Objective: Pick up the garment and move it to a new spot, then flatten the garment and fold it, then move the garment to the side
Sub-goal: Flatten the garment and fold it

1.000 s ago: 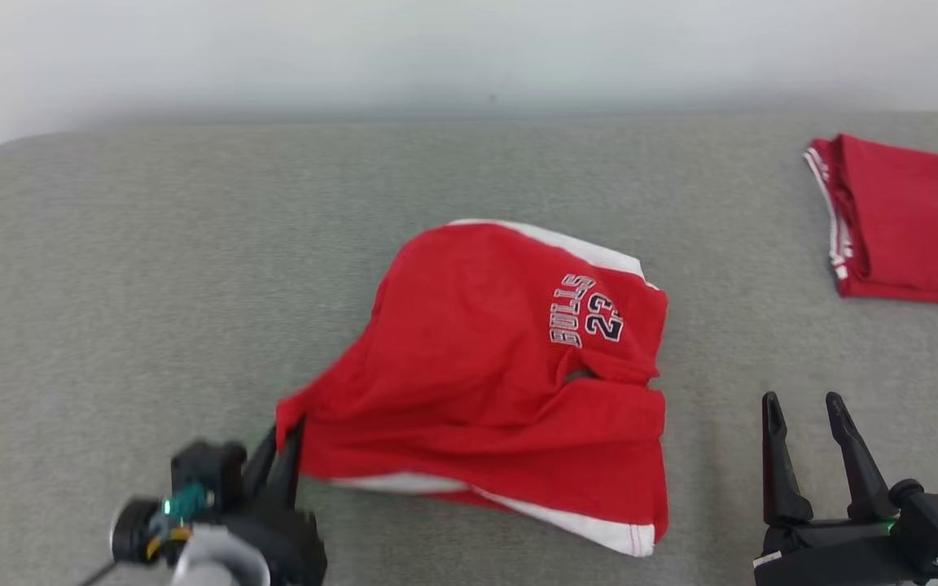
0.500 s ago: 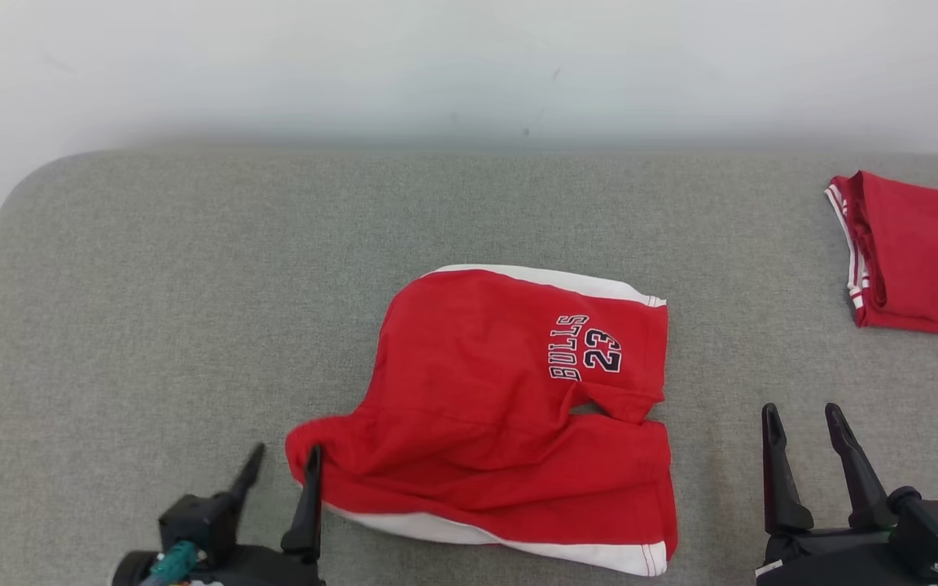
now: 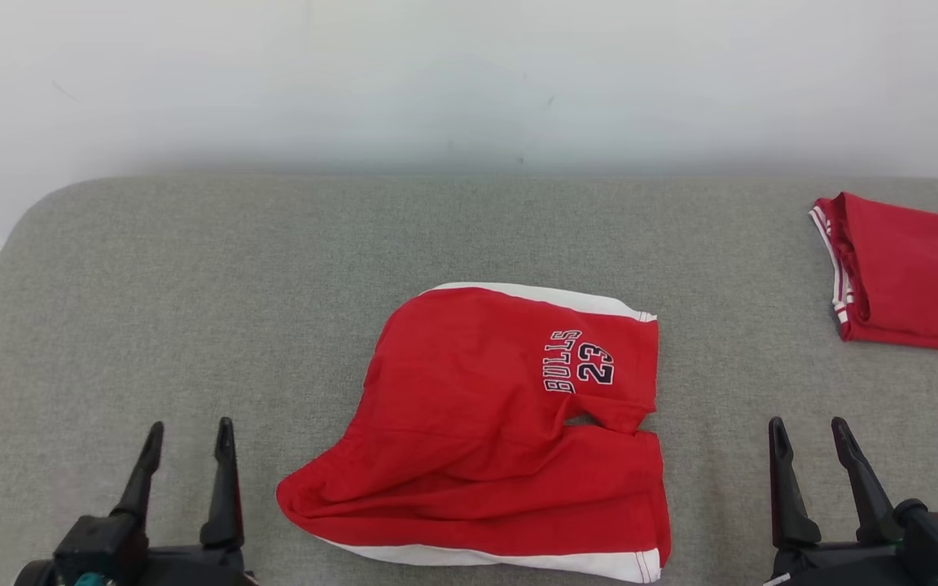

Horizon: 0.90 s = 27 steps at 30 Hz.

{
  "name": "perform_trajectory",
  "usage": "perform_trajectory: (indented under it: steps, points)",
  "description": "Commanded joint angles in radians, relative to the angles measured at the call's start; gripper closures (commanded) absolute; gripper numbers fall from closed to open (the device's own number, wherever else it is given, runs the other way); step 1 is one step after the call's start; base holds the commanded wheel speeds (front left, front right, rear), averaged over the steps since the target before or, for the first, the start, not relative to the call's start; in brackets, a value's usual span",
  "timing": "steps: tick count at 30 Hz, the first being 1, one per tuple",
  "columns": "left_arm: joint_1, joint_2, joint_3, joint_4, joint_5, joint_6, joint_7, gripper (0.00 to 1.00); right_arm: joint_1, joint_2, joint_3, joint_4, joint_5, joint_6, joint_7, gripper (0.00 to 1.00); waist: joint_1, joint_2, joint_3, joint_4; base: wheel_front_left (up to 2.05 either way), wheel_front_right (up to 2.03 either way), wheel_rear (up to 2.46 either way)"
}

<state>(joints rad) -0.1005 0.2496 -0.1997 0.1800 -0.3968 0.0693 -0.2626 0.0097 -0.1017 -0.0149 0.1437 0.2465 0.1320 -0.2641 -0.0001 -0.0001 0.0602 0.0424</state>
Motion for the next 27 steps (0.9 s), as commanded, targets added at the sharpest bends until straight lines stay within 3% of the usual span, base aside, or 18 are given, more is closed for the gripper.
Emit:
perform_trajectory:
  steps: [1, 13, 20, 27]
  points:
    - [0.029, -0.010, 0.032, -0.022, 0.030, -0.012, -0.003, 0.00, 0.015, -0.009, -0.001, 0.000, 0.007, -0.003, 0.000, 0.00, 0.0001, 0.0001, -0.010, 0.000, 0.00, 0.00, 0.00]
    - [0.164, -0.109, 0.210, -0.118, 0.160, -0.114, -0.003, 0.00, 0.057, -0.025, 0.013, 0.006, 0.012, -0.003, 0.000, 0.00, 0.0001, 0.0001, -0.036, -0.003, 0.00, 0.00, 0.00]
    - [0.170, -0.144, 0.250, -0.110, 0.205, -0.166, -0.003, 0.00, 0.059, -0.031, 0.035, 0.018, 0.019, -0.003, 0.000, 0.00, 0.0001, 0.0001, -0.042, 0.002, 0.00, 0.00, 0.00]
    - [0.150, -0.155, 0.262, -0.099, 0.221, -0.188, -0.003, 0.00, 0.027, -0.057, 0.096, 0.053, 0.029, -0.003, 0.003, 0.00, 0.0001, 0.0001, -0.036, 0.011, 0.00, 0.00, 0.00]
